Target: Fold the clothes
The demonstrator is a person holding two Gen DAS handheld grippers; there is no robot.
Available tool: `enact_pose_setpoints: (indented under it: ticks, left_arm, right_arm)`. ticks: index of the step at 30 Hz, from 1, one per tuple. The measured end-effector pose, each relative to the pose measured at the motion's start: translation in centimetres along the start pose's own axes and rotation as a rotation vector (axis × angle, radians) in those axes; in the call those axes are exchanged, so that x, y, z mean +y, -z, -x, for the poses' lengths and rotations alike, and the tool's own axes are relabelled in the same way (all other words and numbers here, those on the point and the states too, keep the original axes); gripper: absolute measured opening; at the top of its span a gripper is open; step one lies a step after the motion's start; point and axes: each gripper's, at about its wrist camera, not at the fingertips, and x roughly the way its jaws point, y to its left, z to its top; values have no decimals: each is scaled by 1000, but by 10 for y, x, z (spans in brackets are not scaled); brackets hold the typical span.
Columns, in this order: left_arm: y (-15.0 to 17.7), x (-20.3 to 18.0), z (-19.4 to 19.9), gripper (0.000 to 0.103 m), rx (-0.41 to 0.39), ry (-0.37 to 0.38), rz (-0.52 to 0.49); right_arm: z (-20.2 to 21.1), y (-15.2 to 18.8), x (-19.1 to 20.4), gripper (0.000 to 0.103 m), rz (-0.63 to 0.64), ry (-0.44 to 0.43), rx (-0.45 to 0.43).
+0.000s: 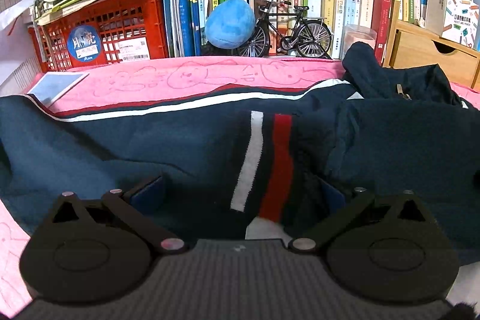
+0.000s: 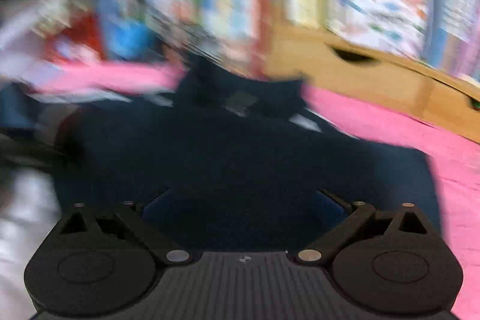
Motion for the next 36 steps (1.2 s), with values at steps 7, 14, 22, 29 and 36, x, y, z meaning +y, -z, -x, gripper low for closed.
enact_pose_setpoints:
  ticks: [7,14,22,29,36]
  left_arm:
    - [0,0,1,103,5,17,4]
    - [-1,-1,1,103,8,13,7]
    - [-2,1,1,103,11,16,12]
    - [-2,1,1,103,12,17,7]
    - [-2,-1,2,103,12,1,10]
  right_arm:
    - [-3,2,-145,99,-449,382,45]
    - [30,-25,-58,97,-204,85,-96]
    - [27,8,9,101,25,-49,-25]
    - [66,71,-128,102,-278,239,3]
    - [90,62,-72,100,-228,125,-98]
